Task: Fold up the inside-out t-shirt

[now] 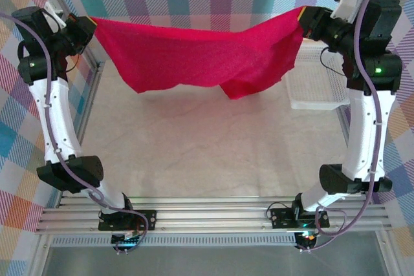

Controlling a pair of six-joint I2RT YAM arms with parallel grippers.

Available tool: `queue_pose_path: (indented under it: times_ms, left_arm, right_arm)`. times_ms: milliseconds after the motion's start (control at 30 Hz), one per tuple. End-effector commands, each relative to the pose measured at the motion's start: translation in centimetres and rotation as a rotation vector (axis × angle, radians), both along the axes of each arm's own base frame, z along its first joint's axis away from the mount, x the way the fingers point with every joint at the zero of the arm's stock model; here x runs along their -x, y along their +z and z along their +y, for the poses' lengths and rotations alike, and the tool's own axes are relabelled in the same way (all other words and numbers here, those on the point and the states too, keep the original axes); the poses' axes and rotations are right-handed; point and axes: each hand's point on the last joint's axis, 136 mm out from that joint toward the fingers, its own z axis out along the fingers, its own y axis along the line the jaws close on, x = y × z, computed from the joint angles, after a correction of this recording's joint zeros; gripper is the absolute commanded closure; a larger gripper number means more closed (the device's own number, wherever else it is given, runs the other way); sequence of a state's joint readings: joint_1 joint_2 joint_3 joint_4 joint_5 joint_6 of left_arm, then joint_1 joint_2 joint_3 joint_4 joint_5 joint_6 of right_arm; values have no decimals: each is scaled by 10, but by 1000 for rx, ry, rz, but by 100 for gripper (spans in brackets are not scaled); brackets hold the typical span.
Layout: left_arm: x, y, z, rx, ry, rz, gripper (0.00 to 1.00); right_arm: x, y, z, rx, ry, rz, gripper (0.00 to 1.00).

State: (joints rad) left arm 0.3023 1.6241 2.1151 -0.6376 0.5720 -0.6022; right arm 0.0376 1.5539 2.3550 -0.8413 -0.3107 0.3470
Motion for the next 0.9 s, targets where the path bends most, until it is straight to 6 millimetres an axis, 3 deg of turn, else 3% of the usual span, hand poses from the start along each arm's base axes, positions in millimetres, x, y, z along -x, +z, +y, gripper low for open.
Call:
queue_pose_path:
  times_ms: [0,267,467,633,667,733,867]
  left_arm:
    - [15,15,-3,-38,5,-41,100]
    - [8,0,-3,-22,-10,-4,100]
    - [-15,-21,-1,40,-15,32,100]
    - [-56,-47,12,140,8,69,100]
    - [-68,-53,0,153,-13,81,100]
    - [-89,-61,1,195,-19,90,100]
    - [-120,-50,-7,218,-45,52,100]
  right_arm:
    - [16,27,-5,24,-14,-111,100]
    - [5,8,-1,10,7,-62,100]
    - [-17,-9,1,-18,10,-20,100]
    - [-61,-28,5,-54,22,43,100]
    - [-73,-33,5,-59,19,58,100]
    - [-95,-39,5,-67,15,73,100]
    - [-128,-27,3,-84,9,13,100]
